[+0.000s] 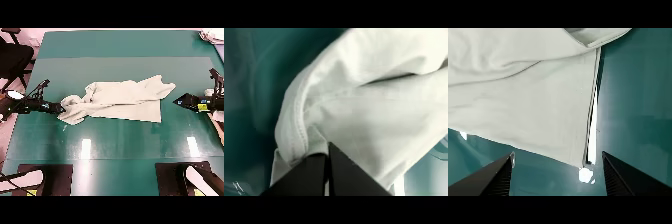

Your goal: Fold the shirts.

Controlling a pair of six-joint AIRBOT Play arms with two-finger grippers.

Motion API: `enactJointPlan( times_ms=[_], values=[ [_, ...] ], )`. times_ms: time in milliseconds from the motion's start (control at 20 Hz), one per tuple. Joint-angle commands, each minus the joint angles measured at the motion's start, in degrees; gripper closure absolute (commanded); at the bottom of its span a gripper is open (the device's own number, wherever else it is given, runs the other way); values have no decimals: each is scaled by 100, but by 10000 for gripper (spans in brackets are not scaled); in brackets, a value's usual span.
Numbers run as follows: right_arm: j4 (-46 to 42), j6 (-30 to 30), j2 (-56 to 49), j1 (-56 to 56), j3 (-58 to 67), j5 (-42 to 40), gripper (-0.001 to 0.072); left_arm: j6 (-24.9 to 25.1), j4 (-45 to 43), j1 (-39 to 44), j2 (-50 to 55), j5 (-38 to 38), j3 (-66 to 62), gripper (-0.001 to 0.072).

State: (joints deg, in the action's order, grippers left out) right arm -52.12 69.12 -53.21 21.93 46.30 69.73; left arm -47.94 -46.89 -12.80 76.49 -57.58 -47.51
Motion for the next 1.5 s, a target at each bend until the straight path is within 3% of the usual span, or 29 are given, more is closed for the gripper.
enactJointPlan(
  times_ms=[0,550,650,1000,1450],
  values=[
    [-48,-24,-96,4,-83,68,86,-4,-68,26,4,-52,-7,680],
    [13,-63,-1867,4,-688,-308,95,-2,-68,26,2,-205,-11,680],
    [15,-61,-1939,2,-688,-267,143,0,-68,26,2,-205,-11,680],
    [1054,-181,-1919,0,-935,-398,142,-2,-68,26,2,-267,-11,680],
    [1056,-210,-1919,0,-1495,-544,143,0,-68,26,2,-293,-11,679]
  ],
)
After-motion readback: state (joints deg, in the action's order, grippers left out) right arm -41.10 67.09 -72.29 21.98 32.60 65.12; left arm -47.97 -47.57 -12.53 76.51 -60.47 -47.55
